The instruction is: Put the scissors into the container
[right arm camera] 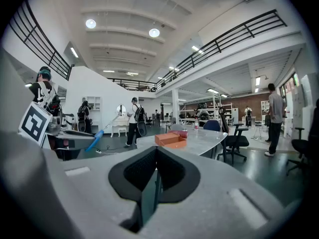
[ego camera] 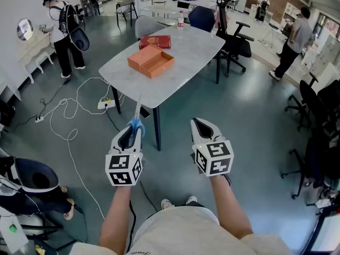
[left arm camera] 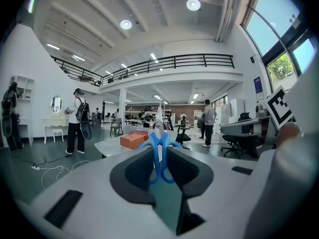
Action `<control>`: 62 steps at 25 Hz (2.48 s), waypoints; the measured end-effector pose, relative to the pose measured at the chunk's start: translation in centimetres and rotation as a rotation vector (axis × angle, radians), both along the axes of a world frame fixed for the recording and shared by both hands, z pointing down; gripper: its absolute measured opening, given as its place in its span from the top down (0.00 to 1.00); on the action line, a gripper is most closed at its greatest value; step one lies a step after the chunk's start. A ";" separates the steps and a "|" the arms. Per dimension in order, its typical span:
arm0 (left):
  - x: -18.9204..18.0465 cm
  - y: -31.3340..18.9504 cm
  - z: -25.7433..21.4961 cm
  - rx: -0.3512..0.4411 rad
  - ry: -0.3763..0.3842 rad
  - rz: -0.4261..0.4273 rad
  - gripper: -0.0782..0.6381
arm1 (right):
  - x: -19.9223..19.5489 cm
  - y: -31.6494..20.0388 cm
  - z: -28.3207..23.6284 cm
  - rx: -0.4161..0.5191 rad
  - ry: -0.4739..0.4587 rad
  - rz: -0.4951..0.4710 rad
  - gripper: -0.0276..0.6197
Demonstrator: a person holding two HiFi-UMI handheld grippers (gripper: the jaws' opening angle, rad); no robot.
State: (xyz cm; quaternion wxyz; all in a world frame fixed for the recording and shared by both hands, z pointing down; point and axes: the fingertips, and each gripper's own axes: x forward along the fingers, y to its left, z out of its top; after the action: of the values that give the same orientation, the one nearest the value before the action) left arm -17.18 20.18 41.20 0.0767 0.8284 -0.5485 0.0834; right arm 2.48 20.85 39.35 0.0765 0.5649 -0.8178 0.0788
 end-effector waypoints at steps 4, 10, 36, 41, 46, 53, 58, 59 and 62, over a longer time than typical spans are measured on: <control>-0.3 0.1 0.5 -0.009 0.000 -0.002 0.78 | 0.0 0.1 0.3 -0.003 -0.011 0.014 0.95; -0.5 -0.5 1.2 -0.019 0.006 0.000 0.78 | 0.0 -0.4 0.6 -0.007 -0.016 0.014 0.95; 3.9 -18.1 2.6 -0.060 -0.033 -0.051 0.78 | 5.2 -19.2 2.5 -0.053 -0.069 -0.040 0.95; 5.5 -21.6 2.7 -0.073 -0.037 -0.071 0.78 | 6.4 -23.2 2.6 -0.060 -0.067 -0.079 0.95; 7.2 -24.4 2.8 -0.078 -0.049 -0.096 0.78 | 8.1 -26.6 2.6 -0.057 -0.079 -0.108 0.95; 8.7 -26.9 2.9 -0.082 -0.076 -0.127 0.78 | 9.3 -30.1 2.8 -0.057 -0.098 -0.150 0.95; 8.7 -28.5 3.1 -0.090 -0.092 -0.136 0.78 | 8.8 -31.9 2.8 -0.056 -0.105 -0.175 0.95; 8.7 -28.9 3.1 -0.091 -0.094 -0.136 0.78 | 8.7 -32.3 2.9 -0.057 -0.102 -0.180 0.95; 8.6 -30.3 3.5 -0.095 -0.097 -0.136 0.78 | 8.5 -33.7 3.3 -0.063 -0.098 -0.185 0.95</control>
State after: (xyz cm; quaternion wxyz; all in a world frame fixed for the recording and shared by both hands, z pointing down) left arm -8.54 -10.14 44.68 0.0948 0.7796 -0.6021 0.1439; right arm 10.99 -12.85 42.65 0.0611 0.4799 -0.8663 0.1244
